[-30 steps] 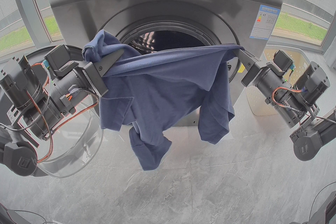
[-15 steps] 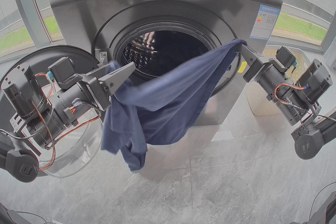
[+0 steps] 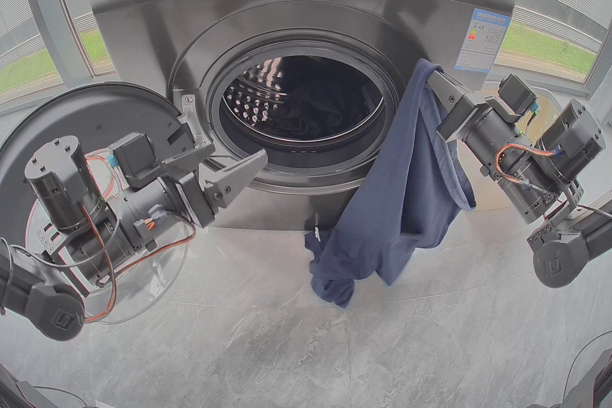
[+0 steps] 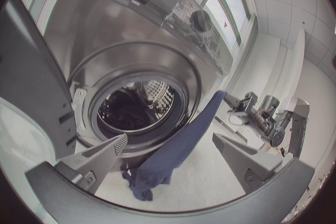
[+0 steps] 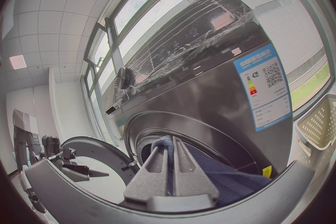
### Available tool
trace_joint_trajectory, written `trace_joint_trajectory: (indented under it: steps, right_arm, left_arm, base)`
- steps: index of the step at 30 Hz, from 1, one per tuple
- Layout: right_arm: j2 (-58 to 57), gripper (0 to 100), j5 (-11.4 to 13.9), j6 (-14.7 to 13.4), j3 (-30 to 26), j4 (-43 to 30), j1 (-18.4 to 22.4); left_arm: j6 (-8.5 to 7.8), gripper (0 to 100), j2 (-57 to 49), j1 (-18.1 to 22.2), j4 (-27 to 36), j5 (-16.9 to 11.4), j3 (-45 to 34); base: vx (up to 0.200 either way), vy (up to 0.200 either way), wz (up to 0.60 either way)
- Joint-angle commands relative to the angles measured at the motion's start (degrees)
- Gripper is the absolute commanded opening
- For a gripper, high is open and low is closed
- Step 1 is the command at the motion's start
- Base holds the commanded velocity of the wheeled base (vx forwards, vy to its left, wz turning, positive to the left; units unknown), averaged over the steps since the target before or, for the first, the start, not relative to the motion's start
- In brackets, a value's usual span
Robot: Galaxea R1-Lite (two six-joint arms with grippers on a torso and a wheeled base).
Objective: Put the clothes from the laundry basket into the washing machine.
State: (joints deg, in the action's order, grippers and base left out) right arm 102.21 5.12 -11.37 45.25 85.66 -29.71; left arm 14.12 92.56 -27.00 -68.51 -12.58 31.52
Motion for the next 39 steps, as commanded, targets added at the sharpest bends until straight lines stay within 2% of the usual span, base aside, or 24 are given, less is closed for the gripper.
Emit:
trace_joint_trajectory:
  steps: [1,5,8,14,18,23,31,39]
  right_arm:
    - [0.19,0,-0.02,0.04,1.42,-0.50,-0.61]
    - [-0.08,0,0.07,0.04,2.12,-1.38,-1.40]
    - [-0.08,0,-0.02,0.04,2.30,-1.46,-1.93]
    - [0.45,0,-0.20,0.04,3.44,-2.52,-3.51]
    - [0.98,0,-0.29,-0.05,5.46,-3.93,-5.45]
    - [2.74,0,-1.43,-0.05,6.96,-4.19,-6.50]
    - [5.55,0,-2.83,-0.05,8.36,-4.10,-7.65]
    - [6.16,0,-3.01,-0.14,9.94,-4.36,-8.88]
  left_arm:
    - [-0.23,100,2.71,-1.21,-0.13,-0.60,-2.87]
    - [-0.67,100,6.75,-1.56,-0.66,-1.83,-4.19]
    - [-2.16,100,10.80,-1.21,-1.89,-1.92,-4.02]
    - [-4.01,100,20.90,-2.53,-9.98,-2.27,-3.84]
    - [-4.36,100,28.29,-3.94,-15.60,-2.71,-2.17]
    - [-4.27,100,34.00,-5.08,-18.41,-2.71,0.99]
    - [-3.92,100,41.21,-7.80,-19.12,-2.89,9.52]
    - [-3.66,100,48.41,-8.86,-18.50,-2.71,18.84]
  base:
    - [0.000,0.000,0.00]
    - [0.000,0.000,0.00]
    - [0.000,0.000,0.00]
    - [0.000,0.000,0.00]
    - [0.000,0.000,0.00]
    - [0.000,0.000,0.00]
    - [0.000,0.000,0.00]
    - [0.000,0.000,0.00]
